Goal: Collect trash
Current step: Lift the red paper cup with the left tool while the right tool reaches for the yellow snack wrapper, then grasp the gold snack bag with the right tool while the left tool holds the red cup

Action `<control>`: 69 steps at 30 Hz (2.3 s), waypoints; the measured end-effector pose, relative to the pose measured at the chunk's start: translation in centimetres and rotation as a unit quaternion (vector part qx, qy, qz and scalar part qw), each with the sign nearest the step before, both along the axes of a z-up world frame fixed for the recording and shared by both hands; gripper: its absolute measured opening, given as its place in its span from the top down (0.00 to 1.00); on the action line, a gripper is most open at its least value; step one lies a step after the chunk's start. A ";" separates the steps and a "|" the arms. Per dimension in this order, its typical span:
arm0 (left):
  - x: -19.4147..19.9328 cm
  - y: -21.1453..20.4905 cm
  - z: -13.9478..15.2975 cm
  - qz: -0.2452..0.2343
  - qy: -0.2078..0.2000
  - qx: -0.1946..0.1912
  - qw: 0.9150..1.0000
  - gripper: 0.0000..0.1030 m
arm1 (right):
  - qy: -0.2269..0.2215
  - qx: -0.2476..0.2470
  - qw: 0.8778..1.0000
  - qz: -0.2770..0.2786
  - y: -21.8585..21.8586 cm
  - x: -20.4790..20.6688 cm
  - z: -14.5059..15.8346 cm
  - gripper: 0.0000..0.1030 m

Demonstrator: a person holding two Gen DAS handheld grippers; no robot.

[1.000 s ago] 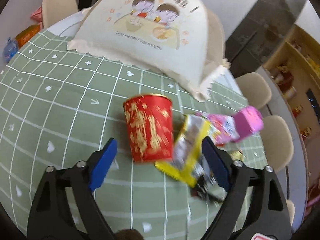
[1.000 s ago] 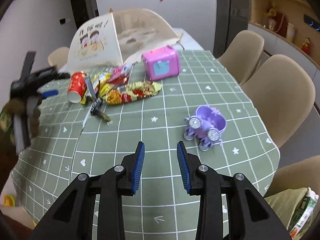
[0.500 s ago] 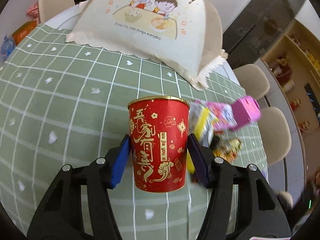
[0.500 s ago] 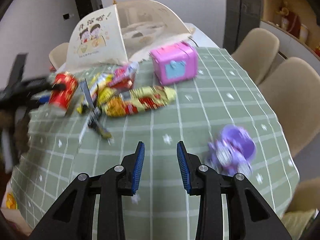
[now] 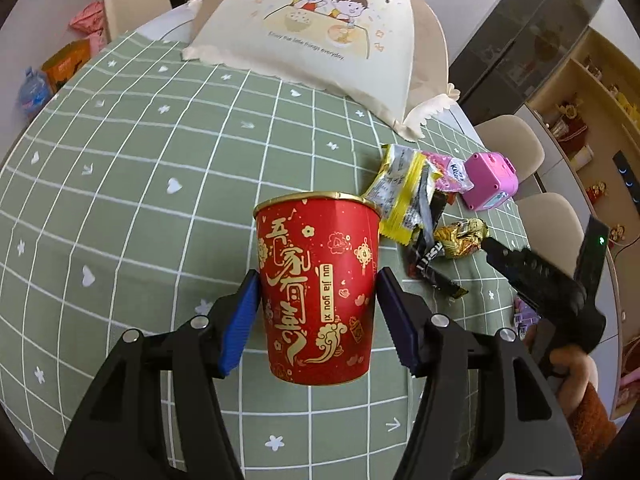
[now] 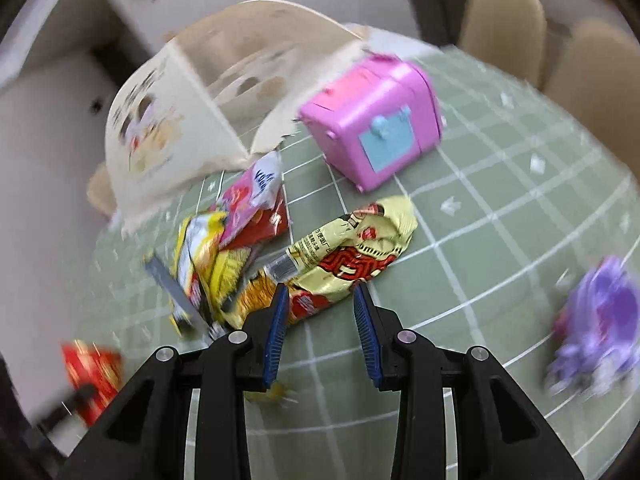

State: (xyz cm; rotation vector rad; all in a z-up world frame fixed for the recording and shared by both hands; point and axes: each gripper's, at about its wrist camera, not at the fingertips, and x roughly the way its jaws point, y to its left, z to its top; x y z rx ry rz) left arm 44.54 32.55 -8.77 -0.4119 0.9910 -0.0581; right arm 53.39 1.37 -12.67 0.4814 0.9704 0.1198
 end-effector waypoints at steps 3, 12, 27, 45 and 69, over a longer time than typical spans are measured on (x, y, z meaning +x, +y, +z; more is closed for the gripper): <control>-0.2 0.5 -0.2 0.005 0.002 -0.003 1.000 0.45 | 0.023 0.000 1.000 -0.009 0.7 1.5 -0.8 0.68; -0.1 1.3 -0.7 0.009 0.009 -0.008 1.000 0.45 | 0.020 -0.124 0.985 0.115 4.6 1.3 -1.2 0.68; -0.6 -1.5 0.6 -0.023 -0.017 0.026 0.999 0.45 | -0.062 -0.106 0.990 0.072 -1.9 -4.7 3.4 0.58; -0.6 -1.0 1.9 -0.024 -0.039 0.073 0.996 0.45 | -0.007 -0.097 0.995 0.012 2.4 2.4 -1.2 0.57; -5.0 -11.6 9.4 -0.107 -0.136 0.039 0.984 0.45 | -0.151 -0.172 0.965 0.130 -4.2 -12.5 13.1 0.77</control>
